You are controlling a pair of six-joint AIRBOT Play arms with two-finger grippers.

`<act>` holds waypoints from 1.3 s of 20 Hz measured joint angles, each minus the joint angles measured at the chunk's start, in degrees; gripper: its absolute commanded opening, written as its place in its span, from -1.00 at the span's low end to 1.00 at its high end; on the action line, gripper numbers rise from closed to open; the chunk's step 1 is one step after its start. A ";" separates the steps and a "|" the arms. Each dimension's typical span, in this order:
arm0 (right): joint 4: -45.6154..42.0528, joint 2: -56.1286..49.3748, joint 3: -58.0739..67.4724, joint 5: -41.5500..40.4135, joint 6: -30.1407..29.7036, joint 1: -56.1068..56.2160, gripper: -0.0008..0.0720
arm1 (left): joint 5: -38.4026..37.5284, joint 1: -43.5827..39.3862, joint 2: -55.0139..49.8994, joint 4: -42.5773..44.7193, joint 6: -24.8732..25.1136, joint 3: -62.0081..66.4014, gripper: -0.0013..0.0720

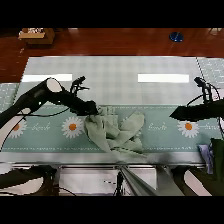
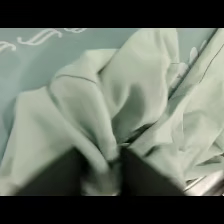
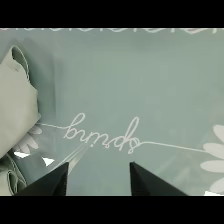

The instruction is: Fold the shirts.

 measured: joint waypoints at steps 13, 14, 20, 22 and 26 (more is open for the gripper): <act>16.37 0.00 -14.08 -9.55 0.26 0.20 0.48 | -5.46 1.05 1.62 -5.05 6.82 1.16 -0.87; 18.93 0.00 -15.39 -11.39 0.09 0.85 0.48 | -5.55 1.07 1.84 -5.07 6.88 1.18 -0.88; 26.27 -4.66 -18.56 -23.63 2.03 14.40 0.47 | -5.70 1.05 2.29 -5.27 7.21 1.20 -0.87; 28.81 -8.35 -18.80 -28.28 2.95 19.19 0.46 | -5.81 1.05 2.43 -5.29 7.23 1.20 -0.87; 36.98 -15.04 -18.88 -35.34 3.23 25.49 -0.90 | -5.90 1.07 2.80 -7.06 9.49 1.33 -0.88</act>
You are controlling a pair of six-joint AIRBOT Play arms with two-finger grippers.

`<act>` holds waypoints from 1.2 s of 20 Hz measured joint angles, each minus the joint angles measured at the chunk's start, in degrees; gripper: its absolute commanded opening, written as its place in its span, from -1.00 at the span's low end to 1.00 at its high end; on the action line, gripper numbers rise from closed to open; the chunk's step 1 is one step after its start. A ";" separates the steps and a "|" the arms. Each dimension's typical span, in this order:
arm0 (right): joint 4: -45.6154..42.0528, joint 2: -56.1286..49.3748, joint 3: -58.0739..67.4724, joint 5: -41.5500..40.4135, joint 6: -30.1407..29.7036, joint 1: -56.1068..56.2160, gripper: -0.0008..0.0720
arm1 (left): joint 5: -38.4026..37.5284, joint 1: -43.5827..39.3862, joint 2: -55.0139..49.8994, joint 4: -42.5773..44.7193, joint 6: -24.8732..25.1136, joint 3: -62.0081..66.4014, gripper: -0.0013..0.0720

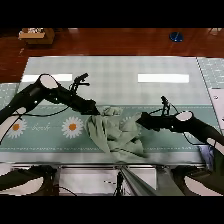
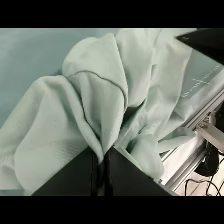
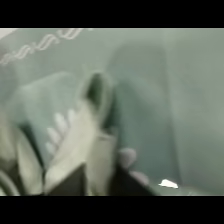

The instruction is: Fold the shirts.

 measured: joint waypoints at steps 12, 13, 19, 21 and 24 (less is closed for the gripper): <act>0.22 20.28 19.82 5.97 -10.45 -9.35 -0.90 | 0.00 8.35 15.02 -2.64 3.13 19.96 -0.88; -0.96 22.67 22.84 6.47 -9.77 -10.69 -0.90 | -0.02 9.55 16.65 -2.64 3.15 22.88 -0.88; -14.19 31.36 40.35 9.16 -2.38 -15.78 -0.90 | -0.26 15.37 26.27 -2.19 3.32 34.45 -0.88; -17.99 32.39 45.40 10.49 -0.13 -16.31 -0.90 | -0.87 16.24 29.18 -2.08 3.23 35.60 -0.88; -21.99 33.03 52.15 13.31 2.16 -16.68 -0.90 | -3.13 16.83 32.72 -1.86 1.84 36.35 -0.88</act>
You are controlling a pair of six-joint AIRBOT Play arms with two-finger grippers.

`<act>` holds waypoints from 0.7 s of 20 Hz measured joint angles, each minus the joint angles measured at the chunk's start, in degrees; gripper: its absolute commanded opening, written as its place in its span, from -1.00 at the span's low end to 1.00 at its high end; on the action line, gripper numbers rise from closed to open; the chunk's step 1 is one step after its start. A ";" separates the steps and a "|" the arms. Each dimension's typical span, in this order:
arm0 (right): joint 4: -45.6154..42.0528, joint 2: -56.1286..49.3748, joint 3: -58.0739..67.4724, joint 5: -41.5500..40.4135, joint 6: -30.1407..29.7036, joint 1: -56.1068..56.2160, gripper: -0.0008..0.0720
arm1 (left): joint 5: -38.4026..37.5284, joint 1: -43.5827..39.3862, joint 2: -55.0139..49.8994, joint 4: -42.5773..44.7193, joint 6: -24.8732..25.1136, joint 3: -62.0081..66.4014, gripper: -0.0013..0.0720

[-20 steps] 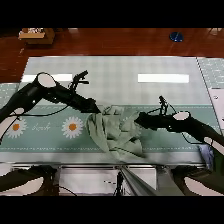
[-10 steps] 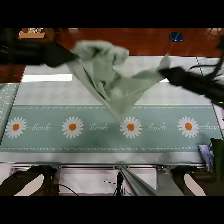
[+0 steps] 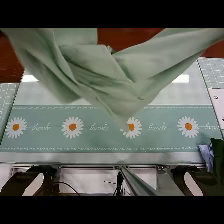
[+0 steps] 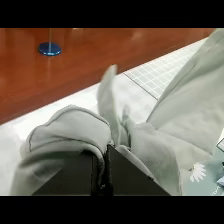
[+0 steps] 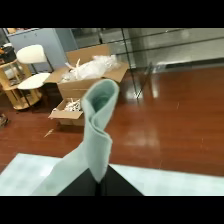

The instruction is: Fold the shirts.

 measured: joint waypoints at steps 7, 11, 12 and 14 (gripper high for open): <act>-11.56 0.39 13.14 16.06 5.16 -0.15 -0.90 | -7.28 0.31 7.50 0.35 -3.56 0.37 -0.88; -18.45 0.39 18.47 28.98 7.17 -0.15 -0.90 | -15.41 0.31 10.16 1.64 -7.13 0.39 -0.88; -19.37 0.39 19.34 32.26 7.74 -0.15 -0.90 | -17.86 0.31 10.54 2.10 -8.41 0.39 -0.88; -20.76 0.24 20.35 38.71 8.48 -0.15 -0.90 | -21.62 0.31 10.91 3.82 -10.88 0.37 -0.88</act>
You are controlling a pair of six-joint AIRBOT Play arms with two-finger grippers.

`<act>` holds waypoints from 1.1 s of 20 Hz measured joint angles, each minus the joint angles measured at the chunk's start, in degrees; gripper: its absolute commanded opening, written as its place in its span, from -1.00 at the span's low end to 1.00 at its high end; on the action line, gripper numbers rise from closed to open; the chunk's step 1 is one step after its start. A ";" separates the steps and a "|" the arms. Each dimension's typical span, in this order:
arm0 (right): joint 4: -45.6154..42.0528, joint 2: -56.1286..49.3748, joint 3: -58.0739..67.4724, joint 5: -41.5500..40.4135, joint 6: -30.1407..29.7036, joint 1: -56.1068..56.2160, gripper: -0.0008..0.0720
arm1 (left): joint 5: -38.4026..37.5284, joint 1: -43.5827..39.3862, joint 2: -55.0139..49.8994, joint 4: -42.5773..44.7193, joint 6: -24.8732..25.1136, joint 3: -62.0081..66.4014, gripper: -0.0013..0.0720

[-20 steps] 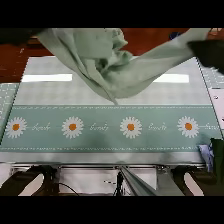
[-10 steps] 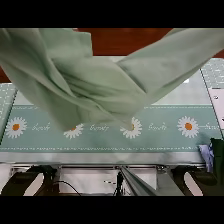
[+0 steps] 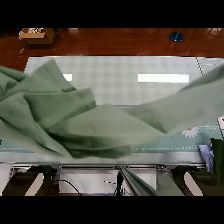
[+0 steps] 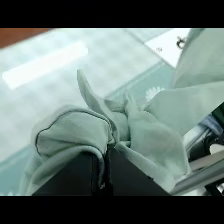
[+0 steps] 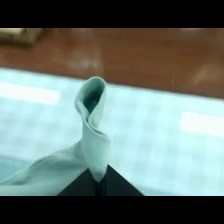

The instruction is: Fold the shirts.

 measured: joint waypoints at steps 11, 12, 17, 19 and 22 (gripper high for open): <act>0.90 -9.11 -13.99 13.55 0.96 0.04 -0.90 | 4.52 -0.24 -1.20 5.49 -5.49 -27.69 -0.87; 1.70 -10.97 -16.22 12.17 0.44 0.04 -0.90 | 7.74 -0.42 -1.99 5.38 -4.87 -31.69 -0.87; 6.16 -23.43 -22.08 -2.03 -1.53 0.04 -0.90 | 25.64 -1.81 -10.93 2.82 0.09 -43.80 -0.87; 9.20 -28.72 -22.77 -8.72 -1.90 0.04 -0.90 | 31.47 -2.54 -16.68 1.25 3.72 -45.40 -0.87; 13.00 -36.17 -23.23 -16.59 -2.14 0.04 -0.90 | 36.39 -3.39 -26.62 -1.53 8.07 -46.47 -0.35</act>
